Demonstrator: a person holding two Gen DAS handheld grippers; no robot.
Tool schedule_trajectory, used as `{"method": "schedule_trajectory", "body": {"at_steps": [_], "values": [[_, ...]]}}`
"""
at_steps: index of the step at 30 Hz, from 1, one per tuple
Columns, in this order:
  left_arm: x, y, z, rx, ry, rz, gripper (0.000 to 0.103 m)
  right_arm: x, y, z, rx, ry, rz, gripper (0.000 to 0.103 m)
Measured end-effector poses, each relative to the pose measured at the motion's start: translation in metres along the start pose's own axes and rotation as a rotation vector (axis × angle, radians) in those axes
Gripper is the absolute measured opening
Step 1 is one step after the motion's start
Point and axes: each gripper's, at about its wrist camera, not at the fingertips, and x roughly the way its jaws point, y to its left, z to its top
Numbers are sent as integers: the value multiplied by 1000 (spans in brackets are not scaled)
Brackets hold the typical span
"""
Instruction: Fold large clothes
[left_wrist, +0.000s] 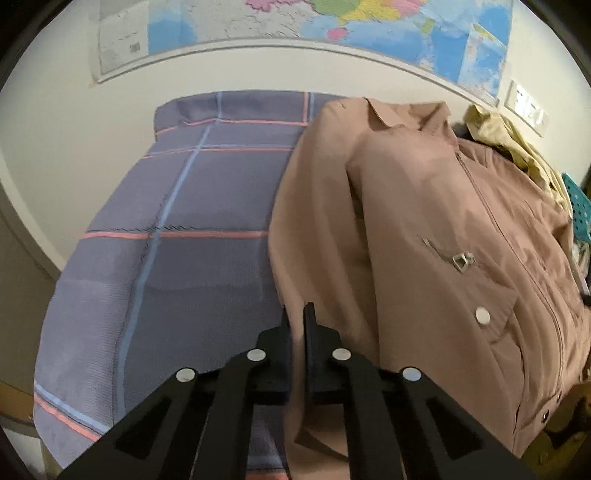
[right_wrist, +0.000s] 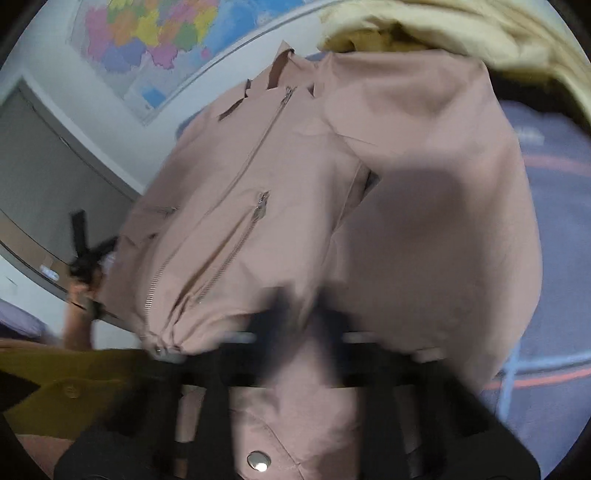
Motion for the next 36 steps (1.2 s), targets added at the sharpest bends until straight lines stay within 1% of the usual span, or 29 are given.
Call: {"method": "schedule_trajectory", "body": {"at_steps": [1,2,3,5,6,7,9,11,12,13,14,15,16,17,18,19,20,21,22,23,24,25,27,28,29,31,33,35,36], "values": [[-2,3,3,-20,-10,3,3,-5,-3,-2,6,-12,4,6],[-4,6,5,-38,-18,0,3,-15,-6,-3,14,-36,10,2],[-7,11,8,-60,-28,8,3,-23,-6,-5,15,-54,5,2],[-11,19,14,-81,-40,25,3,-40,-8,-7,9,-102,-57,2],[-13,21,17,-85,-47,23,3,-54,-15,-8,29,-135,-51,1],[-14,23,20,-83,-49,36,3,-65,-21,-7,49,-169,-78,1],[-15,27,23,-78,-57,82,3,-83,-33,-5,64,-209,-196,1],[-16,33,26,-98,-58,92,7,-94,-50,-3,113,-249,-289,2],[-16,38,26,-129,-47,73,26,-96,-58,0,125,-254,-410,3],[-16,40,24,-136,-40,40,44,-96,-70,2,151,-245,-515,11],[-18,39,22,-129,-45,25,46,-97,-83,1,179,-231,-544,21],[-20,35,18,-104,-53,26,48,-95,-90,3,207,-205,-559,27],[-20,29,14,-78,-47,15,58,-96,-90,4,211,-224,-577,40],[-20,24,9,-53,-38,-6,63,-98,-88,4,201,-257,-585,60],[-19,17,4,-25,-36,-25,66,-100,-79,6,173,-292,-569,69],[-17,12,0,-4,-30,-27,66,-101,-72,7,155,-324,-568,73],[-14,6,-4,14,-16,-33,66,-100,-65,10,137,-347,-571,73],[-7,0,-8,33,11,-50,61,-99,-50,15,96,-369,-565,73],[-3,-4,-11,45,25,-59,45,-101,-43,17,74,-381,-558,73],[-3,-8,-13,59,2,-36,39,-103,-34,19,51,-398,-548,73],[-4,-11,-14,69,-11,-37,14,-102,-25,23,27,-415,-533,73],[-6,-10,-14,59,-20,-34,9,-99,-17,28,3,-418,-501,74],[-13,-3,-7,7,-44,-25,4,-95,-7,36,-18,-418,-429,74],[-19,4,-4,-18,-61,-23,3,-90,-2,40,-31,-407,-381,74],[-25,12,2,-46,-79,1,3,-86,3,43,-43,-397,-358,74],[-40,30,16,-93,-121,81,3,-72,12,49,-72,-369,-336,74],[-56,55,33,-153,-169,137,4,-57,15,55,-83,-343,-314,74],[-60,73,49,-203,-179,248,14,-42,12,59,-83,-310,-282,73],[-56,82,57,-229,-166,320,26,-33,9,61,-69,-286,-261,73]]}}
